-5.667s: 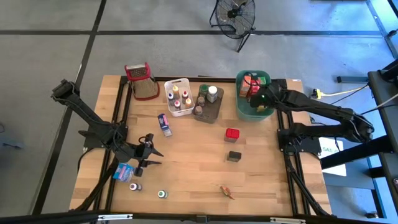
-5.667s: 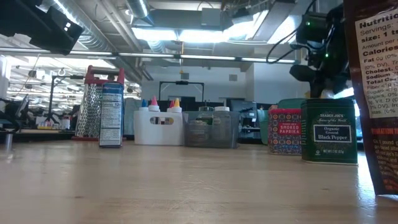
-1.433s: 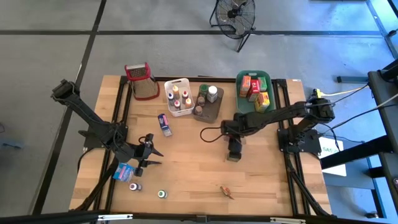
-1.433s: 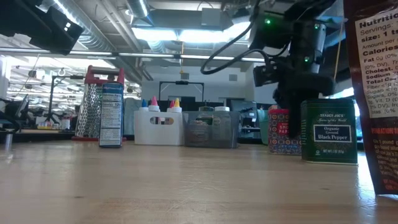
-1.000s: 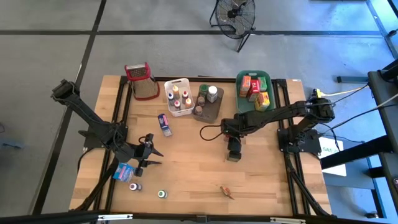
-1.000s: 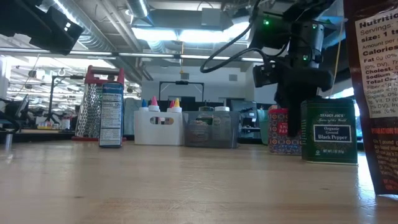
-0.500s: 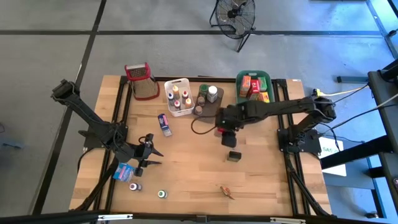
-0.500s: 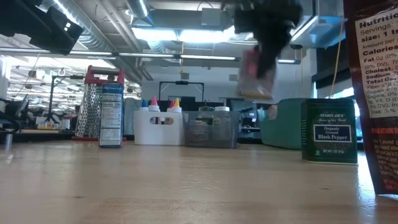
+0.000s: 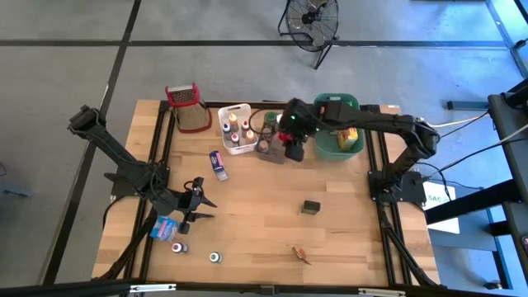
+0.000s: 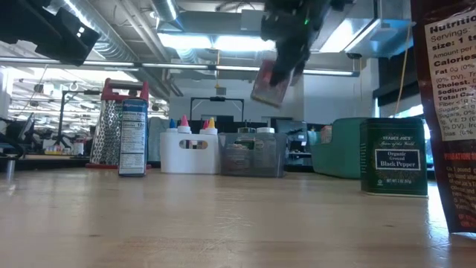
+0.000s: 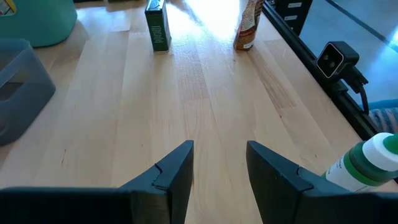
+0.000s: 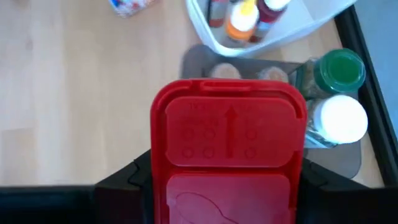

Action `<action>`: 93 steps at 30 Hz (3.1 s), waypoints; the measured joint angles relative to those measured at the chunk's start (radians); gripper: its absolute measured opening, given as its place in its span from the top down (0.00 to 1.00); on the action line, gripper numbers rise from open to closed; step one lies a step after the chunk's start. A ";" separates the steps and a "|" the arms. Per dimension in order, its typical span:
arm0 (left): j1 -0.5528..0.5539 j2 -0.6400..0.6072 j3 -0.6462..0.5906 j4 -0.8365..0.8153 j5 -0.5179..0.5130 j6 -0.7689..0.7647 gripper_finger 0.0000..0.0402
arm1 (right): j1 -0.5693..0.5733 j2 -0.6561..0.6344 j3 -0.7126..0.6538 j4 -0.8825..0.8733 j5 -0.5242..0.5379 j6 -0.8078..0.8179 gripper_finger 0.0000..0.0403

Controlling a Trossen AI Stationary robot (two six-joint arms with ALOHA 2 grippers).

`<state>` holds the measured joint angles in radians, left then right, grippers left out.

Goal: Pick & Place Kitchen Items
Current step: Put the red spice can into the black bin

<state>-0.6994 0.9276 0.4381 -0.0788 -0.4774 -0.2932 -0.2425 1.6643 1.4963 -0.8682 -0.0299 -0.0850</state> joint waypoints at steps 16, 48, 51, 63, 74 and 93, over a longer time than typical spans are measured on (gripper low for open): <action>0.000 0.000 0.000 0.000 0.000 0.000 0.64 | -0.156 0.263 -0.001 0.080 -0.131 -0.103 0.49; 0.000 0.000 0.000 0.000 0.000 0.000 0.64 | -0.211 0.334 -0.001 0.132 -0.076 -0.110 0.46; 0.000 0.000 0.000 0.000 0.000 0.000 0.64 | -0.211 0.334 -0.001 0.132 -0.076 -0.109 0.46; 0.000 0.000 0.000 0.000 0.000 0.000 0.64 | -0.194 0.334 -0.001 0.132 -0.005 -0.080 0.45; 0.000 0.000 0.000 0.000 0.000 0.000 0.64 | -0.193 0.333 -0.001 0.133 -0.031 -0.080 0.45; 0.000 0.000 0.000 0.000 0.000 0.000 0.64 | -0.194 0.333 -0.001 0.125 -0.048 -0.027 0.45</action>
<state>-0.6996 0.9274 0.4381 -0.0786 -0.4777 -0.2932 -0.4362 1.9972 1.4956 -0.7433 -0.0781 -0.1123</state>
